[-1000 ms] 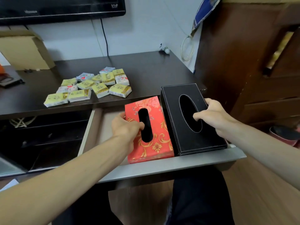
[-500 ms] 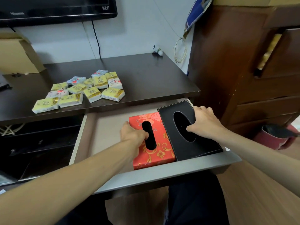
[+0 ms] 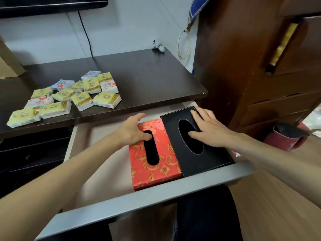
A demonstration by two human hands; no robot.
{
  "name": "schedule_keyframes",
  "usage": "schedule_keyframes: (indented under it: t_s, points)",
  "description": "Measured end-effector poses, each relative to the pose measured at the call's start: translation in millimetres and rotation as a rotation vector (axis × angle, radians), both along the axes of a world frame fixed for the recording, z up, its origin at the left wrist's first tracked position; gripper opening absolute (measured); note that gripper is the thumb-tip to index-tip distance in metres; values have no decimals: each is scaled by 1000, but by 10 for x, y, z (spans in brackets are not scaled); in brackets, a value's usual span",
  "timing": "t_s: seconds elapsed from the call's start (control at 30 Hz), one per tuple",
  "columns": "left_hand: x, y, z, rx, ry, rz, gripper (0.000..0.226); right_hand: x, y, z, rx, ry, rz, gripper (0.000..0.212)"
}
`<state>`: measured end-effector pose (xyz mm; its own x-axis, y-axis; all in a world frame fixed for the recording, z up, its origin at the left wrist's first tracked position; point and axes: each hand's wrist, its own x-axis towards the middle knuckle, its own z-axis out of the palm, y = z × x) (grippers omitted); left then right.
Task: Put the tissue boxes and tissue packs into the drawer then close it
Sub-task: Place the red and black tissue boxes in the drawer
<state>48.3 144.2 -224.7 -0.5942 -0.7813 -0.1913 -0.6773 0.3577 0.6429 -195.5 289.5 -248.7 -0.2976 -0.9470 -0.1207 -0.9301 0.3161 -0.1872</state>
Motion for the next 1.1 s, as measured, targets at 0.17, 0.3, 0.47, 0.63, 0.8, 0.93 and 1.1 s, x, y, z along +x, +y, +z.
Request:
schedule_keyframes:
  t_s: [0.17, 0.3, 0.47, 0.63, 0.8, 0.93, 1.1]
  points:
    - [-90, -54, -73, -170, -113, -115, 55, -88, -7, -171, -18, 175, 81, 93]
    - [-64, -92, -48, -319, -137, -125, 29, -160, -159, -63, -54, 49, 124, 95]
    - [-66, -32, -56, -420, -135, -202, 29, -205, -193, -168, -111, -136, 119, 96]
    - [-70, 15, -90, -465, -122, -172, 27, -232, -219, -196, -115, -185, 116, 100]
    - [-65, 37, -101, -484, -134, -144, 31, -219, -198, -178, -96, -163, 139, 99]
    - [-59, 88, -124, -480, -158, -129, 26, -189, -164, -166, -89, -34, 181, 93]
    - [-34, 132, -112, -401, -160, -112, 27, -159, -166, -104, -74, -12, 170, 86]
